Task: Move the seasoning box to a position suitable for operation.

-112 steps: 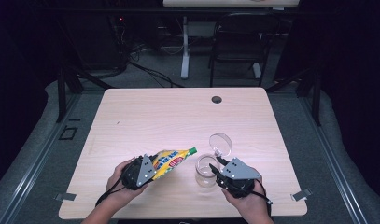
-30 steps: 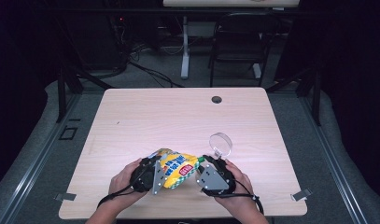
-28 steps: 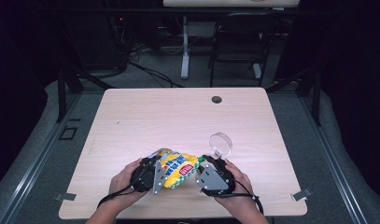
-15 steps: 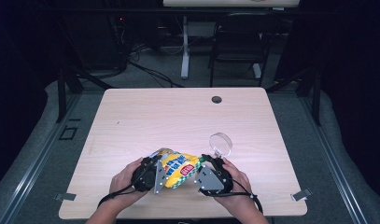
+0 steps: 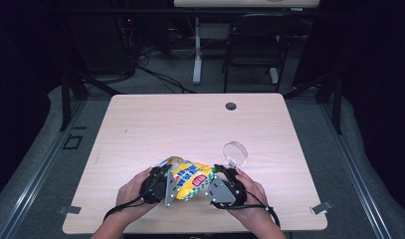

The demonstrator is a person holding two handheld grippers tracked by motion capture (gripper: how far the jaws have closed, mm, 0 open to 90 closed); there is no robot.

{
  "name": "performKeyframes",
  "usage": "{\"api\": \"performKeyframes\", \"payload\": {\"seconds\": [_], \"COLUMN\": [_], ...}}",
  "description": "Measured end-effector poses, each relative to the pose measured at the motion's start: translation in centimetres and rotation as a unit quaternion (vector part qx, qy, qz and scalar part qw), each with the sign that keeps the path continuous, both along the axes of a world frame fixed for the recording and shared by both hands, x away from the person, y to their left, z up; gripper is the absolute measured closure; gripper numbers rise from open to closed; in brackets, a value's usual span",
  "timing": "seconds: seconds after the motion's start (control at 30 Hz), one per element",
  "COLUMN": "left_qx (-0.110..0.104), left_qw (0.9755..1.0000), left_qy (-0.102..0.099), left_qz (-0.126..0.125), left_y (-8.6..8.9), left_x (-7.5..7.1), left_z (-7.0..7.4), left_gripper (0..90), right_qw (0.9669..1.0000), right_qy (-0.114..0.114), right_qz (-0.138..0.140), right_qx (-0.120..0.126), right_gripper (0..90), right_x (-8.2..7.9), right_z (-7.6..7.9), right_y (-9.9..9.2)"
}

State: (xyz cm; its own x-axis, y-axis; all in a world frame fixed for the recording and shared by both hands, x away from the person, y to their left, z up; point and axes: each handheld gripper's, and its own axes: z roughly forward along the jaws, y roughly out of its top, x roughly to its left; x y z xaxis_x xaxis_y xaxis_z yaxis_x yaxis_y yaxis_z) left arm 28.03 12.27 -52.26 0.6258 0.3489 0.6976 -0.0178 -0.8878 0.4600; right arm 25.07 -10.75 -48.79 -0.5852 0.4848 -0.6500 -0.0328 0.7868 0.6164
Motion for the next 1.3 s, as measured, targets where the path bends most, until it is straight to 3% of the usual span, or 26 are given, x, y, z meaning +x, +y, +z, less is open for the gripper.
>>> {"api": "performKeyframes", "payload": {"seconds": [0.27,0.43,0.53,0.73,1.07,1.3], "left_qx": [0.032,0.036,0.04,0.043,0.053,0.061], "left_qw": [0.9993,0.9989,0.9988,0.9987,0.9982,0.9976], "left_qy": [-0.021,-0.029,-0.028,-0.026,-0.026,-0.029], "left_qz": [0.005,0.006,0.006,0.01,0.011,0.011], "left_y": [-0.27,-0.46,-0.44,-0.36,-0.38,-0.52], "left_x": [-0.22,-0.25,-0.24,-0.05,-0.05,-0.08], "left_z": [0.23,0.32,0.46,0.5,0.61,0.75], "left_gripper": [65.0,65.0,65.0,65.0,65.1,65.1], "right_qw": [1.0,0.9999,0.9998,0.9999,0.9997,0.9997], "right_qy": [0.007,0.006,0.006,-0.005,-0.018,-0.016], "right_qz": [-0.002,-0.002,0.002,0.002,0.014,0.016], "right_qx": [0.006,0.008,0.017,0.013,-0.013,-0.014], "right_gripper": [65.6,65.9,62.7,58.2,58.6,61.4], "right_x": [0.09,0.12,0.11,0.07,-0.22,-0.22], "right_z": [-0.42,-0.55,-0.48,-0.34,-0.21,-0.4], "right_y": [-0.28,-0.42,-0.5,-0.56,0.06,0.18]}}
